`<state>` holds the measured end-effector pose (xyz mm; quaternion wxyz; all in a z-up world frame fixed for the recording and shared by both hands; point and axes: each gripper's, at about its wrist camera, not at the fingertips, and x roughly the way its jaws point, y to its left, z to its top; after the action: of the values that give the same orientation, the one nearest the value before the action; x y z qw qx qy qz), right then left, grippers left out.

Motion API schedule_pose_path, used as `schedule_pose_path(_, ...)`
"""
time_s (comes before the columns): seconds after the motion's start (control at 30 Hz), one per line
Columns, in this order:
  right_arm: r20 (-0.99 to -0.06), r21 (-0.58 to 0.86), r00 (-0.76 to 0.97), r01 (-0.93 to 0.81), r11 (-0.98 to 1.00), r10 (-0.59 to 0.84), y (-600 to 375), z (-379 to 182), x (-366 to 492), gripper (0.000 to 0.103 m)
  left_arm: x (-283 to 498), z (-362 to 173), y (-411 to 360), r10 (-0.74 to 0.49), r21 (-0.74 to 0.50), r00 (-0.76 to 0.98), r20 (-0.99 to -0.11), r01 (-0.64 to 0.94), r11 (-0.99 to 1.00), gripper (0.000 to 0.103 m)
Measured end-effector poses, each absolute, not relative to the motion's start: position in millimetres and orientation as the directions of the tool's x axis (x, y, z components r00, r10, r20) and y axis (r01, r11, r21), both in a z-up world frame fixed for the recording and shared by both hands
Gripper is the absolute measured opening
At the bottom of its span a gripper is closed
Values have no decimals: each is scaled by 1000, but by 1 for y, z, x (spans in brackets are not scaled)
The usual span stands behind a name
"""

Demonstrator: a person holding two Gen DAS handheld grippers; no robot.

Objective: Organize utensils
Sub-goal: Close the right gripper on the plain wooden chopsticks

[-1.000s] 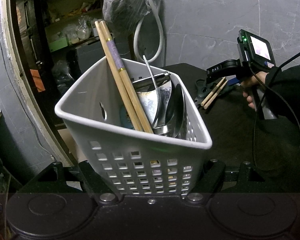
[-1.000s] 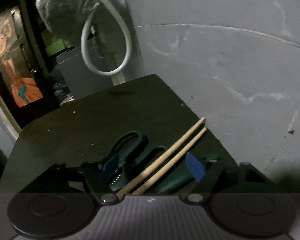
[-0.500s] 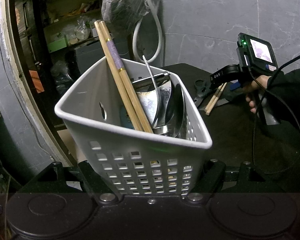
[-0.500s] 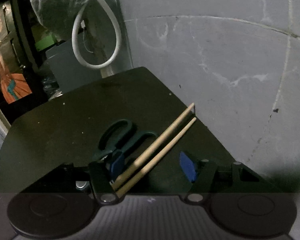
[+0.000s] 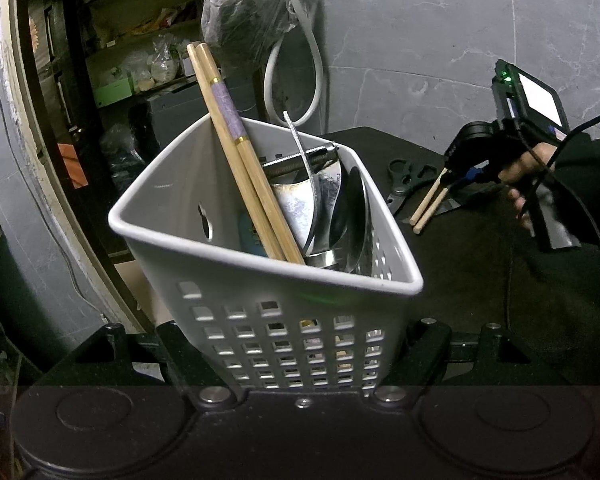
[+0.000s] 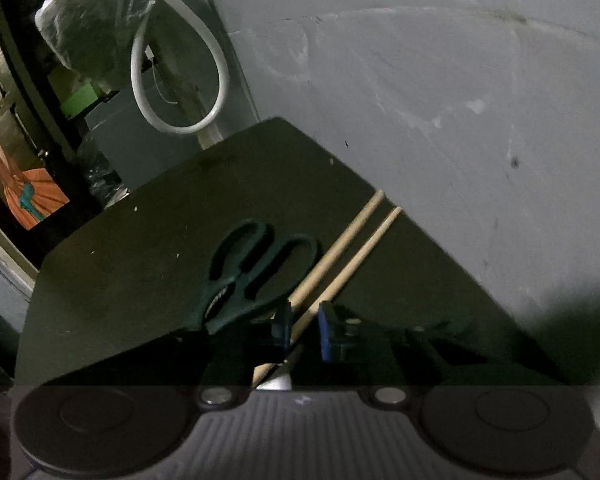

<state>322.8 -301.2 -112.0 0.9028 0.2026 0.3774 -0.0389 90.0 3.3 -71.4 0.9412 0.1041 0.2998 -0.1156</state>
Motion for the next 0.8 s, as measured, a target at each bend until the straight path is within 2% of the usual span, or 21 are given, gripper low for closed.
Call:
schedule_pose_path(0.1, -704, 349, 703, 222, 910, 98, -302, -112, 318, 16, 90, -71, 3, -155, 127, 794, -588, 280, 951, 79)
schedule_pose_path(0.17, -704, 375, 700, 224, 899, 120, -304, -111, 319, 20, 89, -71, 3, -157, 128, 794, -588, 283, 951, 79)
schedule_pose_path(0.2, -701, 386, 702, 228, 894, 124, -306, -111, 319, 29, 89, -71, 3, -157, 129, 794, -588, 284, 950, 79)
schedule_pose_path(0.27, -701, 386, 705, 243, 890, 111, -305, -110, 321, 38, 89, -71, 3, -159, 130, 794, -587, 286, 949, 79)
schedule_pose_path(0.43, -718, 291, 695, 237, 927, 48, -286, -109, 325, 54, 88, -71, 3, -159, 131, 794, -587, 287, 949, 79)
schedule_pose_path(0.63, -742, 129, 669, 201, 971, -40, -258, -108, 330, 54, 88, -71, 3, -159, 130, 794, -587, 286, 949, 79)
schedule_pose_path(0.73, -744, 81, 666, 173, 982, -56, -250, -108, 328, 42, 88, -71, 3, -159, 131, 794, -587, 286, 949, 79)
schedule_pose_path(0.77, -744, 73, 666, 163, 984, -55, -247, -107, 328, 33, 88, -71, 3, -159, 131, 794, -586, 287, 949, 79)
schedule_pose_path(0.8, -746, 63, 664, 156, 986, -58, -246, -106, 326, 31, 88, -71, 3, -159, 131, 794, -587, 287, 949, 79)
